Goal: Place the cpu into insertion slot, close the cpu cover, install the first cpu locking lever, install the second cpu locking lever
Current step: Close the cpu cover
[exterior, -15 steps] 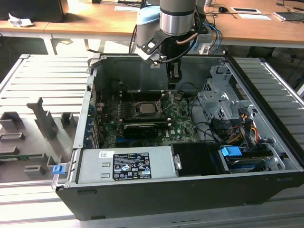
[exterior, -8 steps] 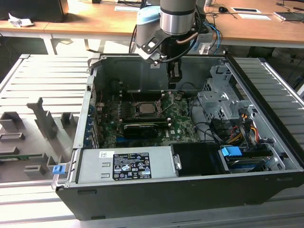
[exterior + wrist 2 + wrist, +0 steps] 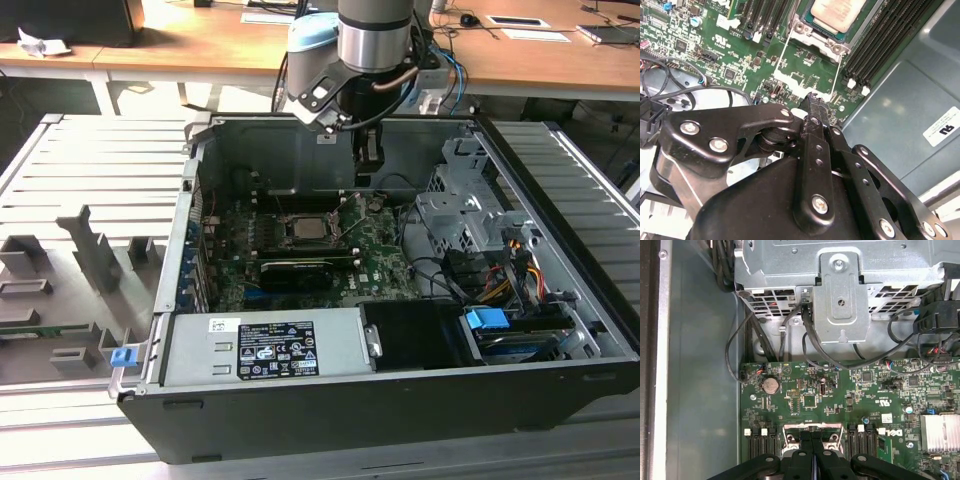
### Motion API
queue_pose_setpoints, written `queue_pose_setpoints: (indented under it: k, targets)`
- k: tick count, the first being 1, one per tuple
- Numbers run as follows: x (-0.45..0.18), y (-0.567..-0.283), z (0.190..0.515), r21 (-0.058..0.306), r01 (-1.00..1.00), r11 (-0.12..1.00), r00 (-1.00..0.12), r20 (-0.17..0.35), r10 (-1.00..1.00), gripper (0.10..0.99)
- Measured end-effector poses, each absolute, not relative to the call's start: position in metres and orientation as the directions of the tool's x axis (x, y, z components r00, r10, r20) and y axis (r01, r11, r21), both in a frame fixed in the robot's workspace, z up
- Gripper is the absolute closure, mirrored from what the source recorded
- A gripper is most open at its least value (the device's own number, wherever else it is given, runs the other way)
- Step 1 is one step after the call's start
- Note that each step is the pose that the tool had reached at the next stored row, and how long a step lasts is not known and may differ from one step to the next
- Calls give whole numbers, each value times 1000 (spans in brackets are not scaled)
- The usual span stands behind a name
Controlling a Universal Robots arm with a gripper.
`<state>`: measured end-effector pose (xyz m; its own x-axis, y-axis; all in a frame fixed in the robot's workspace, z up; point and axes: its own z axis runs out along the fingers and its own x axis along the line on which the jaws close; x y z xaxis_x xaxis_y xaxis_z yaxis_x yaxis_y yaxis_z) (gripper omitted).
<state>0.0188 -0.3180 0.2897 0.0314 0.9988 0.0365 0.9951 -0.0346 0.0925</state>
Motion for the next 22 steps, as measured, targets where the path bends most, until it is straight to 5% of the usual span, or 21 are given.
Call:
queue_pose_setpoints:
  k: [22]
  targets:
    - [20,-318,296,92,995,-35,31,36,999,980]
